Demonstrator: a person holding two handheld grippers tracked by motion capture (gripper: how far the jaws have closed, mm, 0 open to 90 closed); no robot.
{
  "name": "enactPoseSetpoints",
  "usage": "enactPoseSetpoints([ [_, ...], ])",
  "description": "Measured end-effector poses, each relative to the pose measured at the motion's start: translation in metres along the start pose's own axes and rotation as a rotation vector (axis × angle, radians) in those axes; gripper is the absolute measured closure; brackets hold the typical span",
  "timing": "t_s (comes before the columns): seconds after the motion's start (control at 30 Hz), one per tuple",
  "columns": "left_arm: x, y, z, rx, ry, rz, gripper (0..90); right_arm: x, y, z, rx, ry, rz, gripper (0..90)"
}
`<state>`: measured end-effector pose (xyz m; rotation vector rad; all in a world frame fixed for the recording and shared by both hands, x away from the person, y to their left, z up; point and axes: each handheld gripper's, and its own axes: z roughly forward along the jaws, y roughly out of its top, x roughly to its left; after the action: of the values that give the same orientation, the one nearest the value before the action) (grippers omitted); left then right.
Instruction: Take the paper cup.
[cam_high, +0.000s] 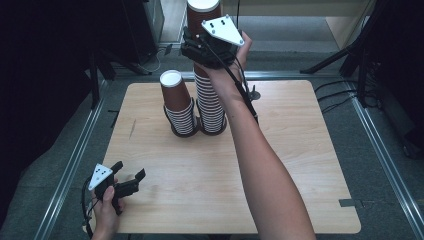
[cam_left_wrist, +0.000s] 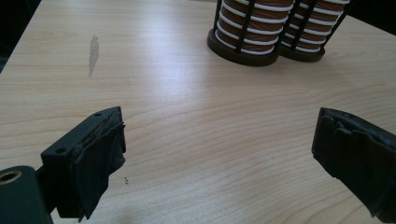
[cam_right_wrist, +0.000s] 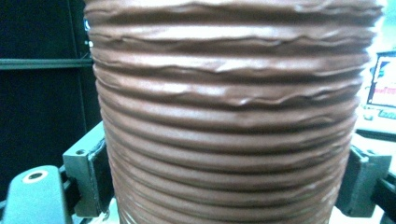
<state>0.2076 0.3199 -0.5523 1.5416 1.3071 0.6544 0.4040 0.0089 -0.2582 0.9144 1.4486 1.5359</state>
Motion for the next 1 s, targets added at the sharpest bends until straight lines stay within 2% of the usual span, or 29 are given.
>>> enactPoseSetpoints([
  [0.27, 0.0, 0.0, 0.0, 0.002, -0.001, 0.003, 3.0, 0.005, 0.004, -0.005, -0.061, -0.003, -0.002, 12.7],
  [0.47, 0.0, 0.0, 0.0, 0.003, 0.0, 0.005, 3.0, 0.004, 0.01, -0.01, -0.072, -0.009, -0.018, 12.7],
  [0.63, -0.001, 0.0, 0.0, 0.002, 0.001, 0.006, 3.0, 0.0, 0.013, -0.015, -0.076, -0.013, -0.024, 12.7],
  [0.77, -0.001, 0.0, 0.0, 0.003, 0.001, 0.006, 3.0, -0.006, 0.015, -0.018, -0.077, -0.03, -0.052, 12.6],
  [1.0, 0.0, 0.0, 0.0, 0.003, 0.001, 0.006, 3.0, -0.02, 0.018, -0.025, -0.082, -0.049, -0.053, 12.6],
])
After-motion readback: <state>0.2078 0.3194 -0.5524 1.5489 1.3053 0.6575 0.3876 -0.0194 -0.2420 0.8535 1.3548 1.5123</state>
